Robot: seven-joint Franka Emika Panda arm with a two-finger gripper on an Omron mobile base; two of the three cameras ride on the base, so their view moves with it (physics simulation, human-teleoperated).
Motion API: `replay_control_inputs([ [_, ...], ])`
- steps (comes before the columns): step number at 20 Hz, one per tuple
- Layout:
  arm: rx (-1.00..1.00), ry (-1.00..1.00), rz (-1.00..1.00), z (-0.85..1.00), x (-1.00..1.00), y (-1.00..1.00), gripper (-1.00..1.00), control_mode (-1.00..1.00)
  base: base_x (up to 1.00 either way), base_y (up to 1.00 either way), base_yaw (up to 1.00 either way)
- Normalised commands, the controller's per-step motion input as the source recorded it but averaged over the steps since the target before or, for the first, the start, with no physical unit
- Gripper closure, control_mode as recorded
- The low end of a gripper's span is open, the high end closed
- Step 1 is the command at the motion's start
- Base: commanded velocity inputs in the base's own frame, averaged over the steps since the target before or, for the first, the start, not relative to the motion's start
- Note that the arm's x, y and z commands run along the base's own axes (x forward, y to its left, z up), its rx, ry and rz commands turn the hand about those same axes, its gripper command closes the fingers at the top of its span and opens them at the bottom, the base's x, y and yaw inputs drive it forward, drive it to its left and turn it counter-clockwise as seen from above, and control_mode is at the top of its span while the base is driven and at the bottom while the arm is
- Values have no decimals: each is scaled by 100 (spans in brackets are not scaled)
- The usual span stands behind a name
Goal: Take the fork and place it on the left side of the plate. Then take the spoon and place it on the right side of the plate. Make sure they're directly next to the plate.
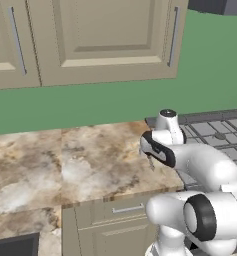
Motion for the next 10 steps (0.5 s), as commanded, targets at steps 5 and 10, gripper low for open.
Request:
replay_control_inputs([
  [5, 0, 0, 0, -31, 51, -2, -100, -100, 0, 0, 0],
  [10, 0, -4, 0, -31, 38, 10, -100, -100, 0, 0, 0],
])
